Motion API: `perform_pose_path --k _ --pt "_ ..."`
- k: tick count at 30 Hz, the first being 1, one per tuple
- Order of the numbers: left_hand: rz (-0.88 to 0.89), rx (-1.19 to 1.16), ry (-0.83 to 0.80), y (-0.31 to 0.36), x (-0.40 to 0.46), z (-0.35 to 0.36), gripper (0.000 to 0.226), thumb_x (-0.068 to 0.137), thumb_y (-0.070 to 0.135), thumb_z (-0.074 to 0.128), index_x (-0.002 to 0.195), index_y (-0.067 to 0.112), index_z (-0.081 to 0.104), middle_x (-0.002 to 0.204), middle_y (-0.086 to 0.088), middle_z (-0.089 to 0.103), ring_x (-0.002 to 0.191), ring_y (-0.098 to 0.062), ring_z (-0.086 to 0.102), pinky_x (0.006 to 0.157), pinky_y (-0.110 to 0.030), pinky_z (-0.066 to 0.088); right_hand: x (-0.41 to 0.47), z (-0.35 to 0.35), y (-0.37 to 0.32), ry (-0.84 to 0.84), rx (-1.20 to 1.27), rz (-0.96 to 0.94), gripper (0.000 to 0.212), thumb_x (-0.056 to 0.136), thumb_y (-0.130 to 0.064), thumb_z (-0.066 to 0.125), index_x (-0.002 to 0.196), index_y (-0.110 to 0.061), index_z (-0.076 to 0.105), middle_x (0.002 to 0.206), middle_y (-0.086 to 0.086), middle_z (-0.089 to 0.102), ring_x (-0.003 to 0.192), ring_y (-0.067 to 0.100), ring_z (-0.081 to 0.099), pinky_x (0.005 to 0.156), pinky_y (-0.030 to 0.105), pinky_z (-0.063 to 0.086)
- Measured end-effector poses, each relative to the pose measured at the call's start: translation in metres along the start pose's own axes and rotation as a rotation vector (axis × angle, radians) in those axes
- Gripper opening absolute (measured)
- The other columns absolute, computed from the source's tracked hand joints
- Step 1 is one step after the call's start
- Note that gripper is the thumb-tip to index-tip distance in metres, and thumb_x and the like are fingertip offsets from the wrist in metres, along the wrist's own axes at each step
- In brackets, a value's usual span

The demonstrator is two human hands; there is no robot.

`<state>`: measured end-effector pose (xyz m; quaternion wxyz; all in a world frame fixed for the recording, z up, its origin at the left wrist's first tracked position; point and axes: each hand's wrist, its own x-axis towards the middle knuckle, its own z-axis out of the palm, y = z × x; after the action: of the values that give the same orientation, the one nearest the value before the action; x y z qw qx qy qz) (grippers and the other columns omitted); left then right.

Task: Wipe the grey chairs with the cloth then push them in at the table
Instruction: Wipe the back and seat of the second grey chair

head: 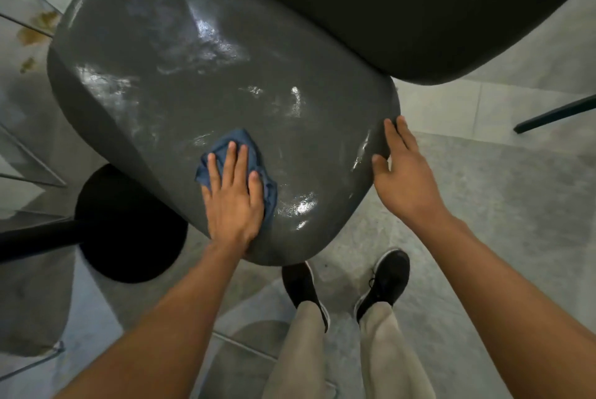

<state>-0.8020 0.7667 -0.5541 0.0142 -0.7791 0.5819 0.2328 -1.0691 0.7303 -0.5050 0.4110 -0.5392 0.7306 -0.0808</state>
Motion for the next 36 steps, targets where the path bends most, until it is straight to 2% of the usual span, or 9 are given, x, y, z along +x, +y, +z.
perform_pose_path --k 3,8,11,14,17,19,26,31,36 --pt "-0.055 -0.089 0.043 0.062 0.045 0.002 0.056 0.111 0.041 0.021 0.165 0.027 0.013 0.172 0.011 0.001 0.158 -0.025 -0.011 0.125 -0.061 0.006 0.001 -0.004 0.003 0.110 0.248 0.065 0.049 0.107 -0.016 0.043 0.156 -0.021 0.037 0.164 -0.003 0.031 0.149 0.017 0.032 0.120 0.030 0.024" --pt "0.377 -0.014 -0.030 0.170 0.050 0.025 0.056 0.110 0.039 0.019 0.164 0.026 0.017 0.172 0.009 0.009 0.159 -0.026 -0.003 0.127 -0.055 0.008 0.011 -0.008 0.012 0.146 0.598 0.252 0.046 0.103 -0.010 0.045 0.147 -0.020 0.051 0.144 -0.002 0.057 0.132 0.017 0.055 0.116 0.042 0.041" --pt "0.596 0.084 -0.033 0.168 0.017 0.031 0.058 0.108 0.039 0.017 0.164 0.023 0.021 0.172 0.005 0.013 0.159 -0.029 0.000 0.127 -0.054 0.011 0.017 -0.010 0.014 0.135 0.654 0.299 0.046 0.101 -0.014 0.045 0.145 -0.017 0.052 0.141 0.003 0.061 0.128 0.019 0.059 0.113 0.043 0.044" --pt "0.769 0.197 -0.062 0.120 -0.024 0.031 0.056 0.108 0.036 0.030 0.163 0.024 0.026 0.171 0.006 0.014 0.159 -0.028 -0.001 0.127 -0.053 0.012 0.018 -0.014 0.009 0.115 0.708 0.315 0.041 0.100 -0.011 0.045 0.137 -0.018 0.061 0.132 -0.001 0.066 0.123 0.019 0.061 0.111 0.043 0.046" --pt "0.745 0.196 -0.054 0.092 -0.037 0.029 0.053 0.108 0.037 0.034 0.160 0.027 0.033 0.170 0.008 0.022 0.159 -0.027 0.006 0.124 -0.056 0.022 0.016 -0.014 0.007 0.085 0.734 0.307 0.042 0.097 -0.005 0.045 0.106 -0.040 0.067 0.111 -0.015 0.068 0.117 0.017 0.064 0.108 0.045 0.048" --pt "0.671 0.177 -0.040 0.106 -0.025 0.031 0.052 0.109 0.037 0.032 0.160 0.026 0.033 0.169 0.006 0.023 0.159 -0.028 0.009 0.121 -0.059 0.026 0.017 -0.014 0.007 0.082 0.771 0.314 0.041 0.096 -0.006 0.046 0.095 -0.043 0.066 0.111 -0.012 0.070 0.116 0.017 0.065 0.108 0.046 0.049" --pt "0.454 0.106 -0.010 0.198 0.052 0.035 0.056 0.109 0.041 0.020 0.164 0.026 0.019 0.172 0.005 0.013 0.159 -0.028 0.002 0.125 -0.055 0.011 0.024 -0.016 0.008 0.059 0.969 0.389 0.027 0.106 -0.019 0.048 0.125 -0.017 0.067 0.113 0.003 0.073 0.104 0.022 0.071 0.087 0.043 0.061" --pt "0.657 0.219 0.002 0.148 0.001 0.035 0.055 0.110 0.039 0.024 0.163 0.023 0.025 0.172 0.002 0.015 0.159 -0.031 0.003 0.126 -0.056 0.017 0.019 -0.020 0.007 0.062 1.085 0.449 0.032 0.110 -0.029 0.040 0.123 -0.014 0.064 0.106 -0.003 0.071 0.091 0.012 0.070 0.065 0.026 0.061" --pt "0.688 0.268 -0.040 0.147 0.002 0.034 0.053 0.109 0.038 0.027 0.160 0.025 0.032 0.170 0.003 0.021 0.158 -0.033 0.008 0.122 -0.061 0.021 0.017 -0.023 0.004 0.043 1.121 0.496 0.036 0.111 -0.036 0.034 0.116 -0.019 0.065 0.107 -0.005 0.069 0.095 0.012 0.066 0.074 0.030 0.056"
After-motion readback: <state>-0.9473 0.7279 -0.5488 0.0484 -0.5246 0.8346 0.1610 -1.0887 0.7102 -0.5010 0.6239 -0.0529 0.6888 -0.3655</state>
